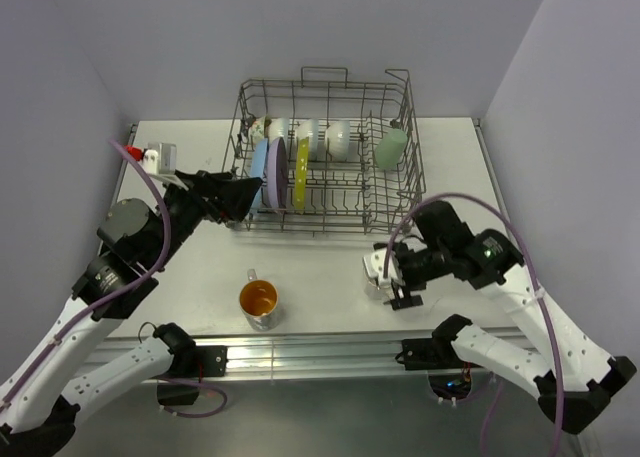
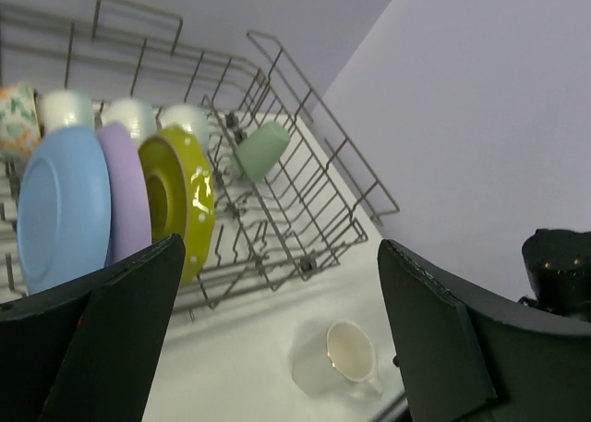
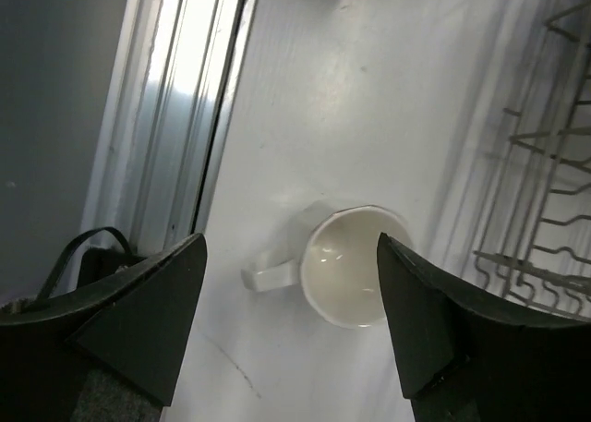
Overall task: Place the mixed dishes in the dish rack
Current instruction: Grab a cup with the right arm, then pass the cup from the right arm to the left
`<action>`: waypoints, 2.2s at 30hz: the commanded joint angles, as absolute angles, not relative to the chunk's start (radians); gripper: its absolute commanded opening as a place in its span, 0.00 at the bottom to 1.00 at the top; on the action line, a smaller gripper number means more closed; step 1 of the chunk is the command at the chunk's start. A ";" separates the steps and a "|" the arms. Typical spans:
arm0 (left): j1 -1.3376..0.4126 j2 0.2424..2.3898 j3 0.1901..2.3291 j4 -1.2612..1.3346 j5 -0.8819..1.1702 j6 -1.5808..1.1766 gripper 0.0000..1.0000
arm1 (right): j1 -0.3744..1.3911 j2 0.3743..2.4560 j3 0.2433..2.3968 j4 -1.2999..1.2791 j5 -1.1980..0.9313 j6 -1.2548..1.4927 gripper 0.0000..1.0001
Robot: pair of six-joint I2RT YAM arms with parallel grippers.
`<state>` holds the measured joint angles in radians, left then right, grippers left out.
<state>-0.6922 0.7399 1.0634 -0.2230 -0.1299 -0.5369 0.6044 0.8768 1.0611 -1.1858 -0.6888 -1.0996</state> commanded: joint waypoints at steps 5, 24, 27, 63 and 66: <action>-0.689 0.647 0.991 -0.271 -0.149 -0.646 0.93 | 0.696 0.729 0.827 -1.094 -0.539 -1.140 0.79; -0.689 0.612 0.971 -0.285 -0.169 -0.649 0.93 | 0.721 0.825 0.670 -0.775 -0.396 -0.825 0.54; -0.689 0.618 0.976 -0.284 -0.169 -0.649 0.93 | 0.723 0.837 0.641 -0.756 -0.382 -0.810 0.53; -0.689 0.653 0.923 -0.009 -0.008 -0.586 0.96 | 0.597 0.960 1.011 -0.560 -0.868 -0.132 0.00; -0.689 0.663 0.933 0.040 0.035 -0.542 0.97 | 0.540 0.976 1.057 -0.444 -0.958 0.044 0.00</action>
<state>-0.6922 0.6529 0.8978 -0.0605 -0.0299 -0.6022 0.5930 0.9672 0.9672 -0.6518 -0.7830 -0.1703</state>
